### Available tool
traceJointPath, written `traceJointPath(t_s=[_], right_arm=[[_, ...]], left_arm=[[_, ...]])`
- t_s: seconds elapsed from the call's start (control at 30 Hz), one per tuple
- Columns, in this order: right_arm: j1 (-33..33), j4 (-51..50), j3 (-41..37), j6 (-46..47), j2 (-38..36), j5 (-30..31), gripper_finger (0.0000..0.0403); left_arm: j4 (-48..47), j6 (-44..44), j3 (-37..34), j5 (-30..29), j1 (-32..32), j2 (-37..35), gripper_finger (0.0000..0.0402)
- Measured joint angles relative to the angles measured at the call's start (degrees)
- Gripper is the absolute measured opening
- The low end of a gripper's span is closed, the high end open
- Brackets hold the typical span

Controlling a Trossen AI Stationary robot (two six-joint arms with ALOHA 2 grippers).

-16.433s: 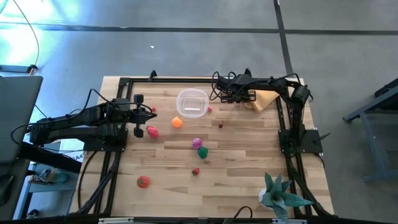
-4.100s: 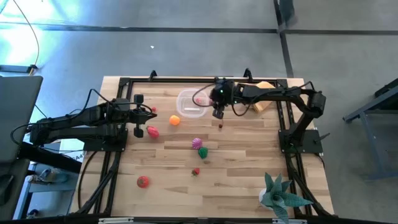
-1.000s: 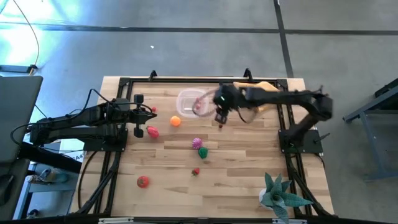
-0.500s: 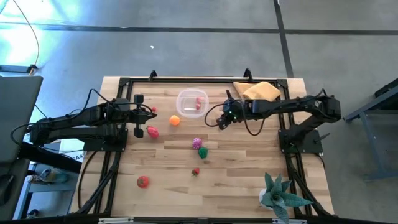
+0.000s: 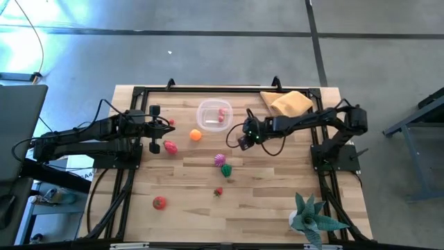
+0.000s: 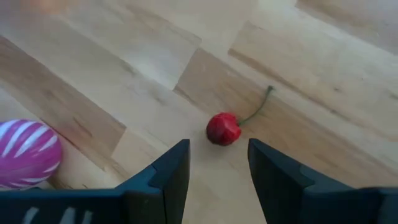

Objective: Pick and placing Produce into tupperware
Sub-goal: Put the dark red cherry into the transparent bin

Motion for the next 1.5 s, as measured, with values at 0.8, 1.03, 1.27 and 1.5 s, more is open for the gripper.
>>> traceJointPath(t_s=[0.8,1.03,1.27,1.5], right_arm=[[0.9,4.3,0.0,1.3,6.4,3.7,0.0152],[0.6,6.1,0.0,-0.3,6.5,4.4,0.0152],[0.2,6.4,0.1,-1.5,7.3,4.8,0.0152],[0.0,6.1,0.2,-1.7,7.4,4.3,0.0151]], left_arm=[[0.0,0.0,0.0,0.0,0.0,0.0,0.0005],[0.0,0.0,0.0,0.0,0.0,0.0,0.0005],[0.0,0.0,0.0,0.0,0.0,0.0,0.0005],[0.0,0.0,0.0,0.0,0.0,0.0,0.0005]])
